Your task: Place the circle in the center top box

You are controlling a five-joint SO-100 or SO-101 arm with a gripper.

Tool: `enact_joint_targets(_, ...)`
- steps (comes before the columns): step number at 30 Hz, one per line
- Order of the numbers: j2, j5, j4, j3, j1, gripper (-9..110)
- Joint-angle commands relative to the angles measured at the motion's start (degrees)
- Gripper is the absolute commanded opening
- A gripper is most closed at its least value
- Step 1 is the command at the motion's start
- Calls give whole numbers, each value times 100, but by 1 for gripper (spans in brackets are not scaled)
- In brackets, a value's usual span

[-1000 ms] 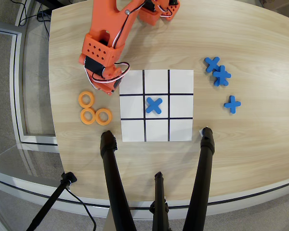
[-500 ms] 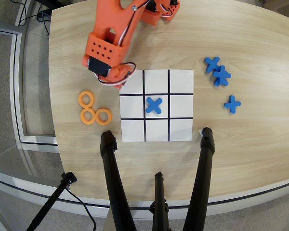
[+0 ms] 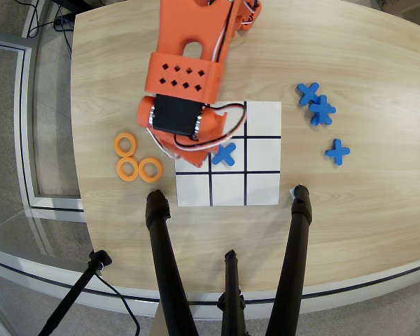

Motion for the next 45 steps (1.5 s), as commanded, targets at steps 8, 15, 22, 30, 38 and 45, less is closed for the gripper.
enact_joint_targets(8,-712,325,290,-1854,-984,0)
enact_joint_targets(15,-1934,492,149,-2918,-1652,0)
enact_joint_targets(22,-3023,571,114,-3744,-1802,0)
enact_joint_targets(30,-3876,536,-272,-4017,-1591,0)
enact_joint_targets(38,-4623,562,-404,-4605,-1529,0)
enact_joint_targets(45,-4913,606,-457,-4843,-1556,0)
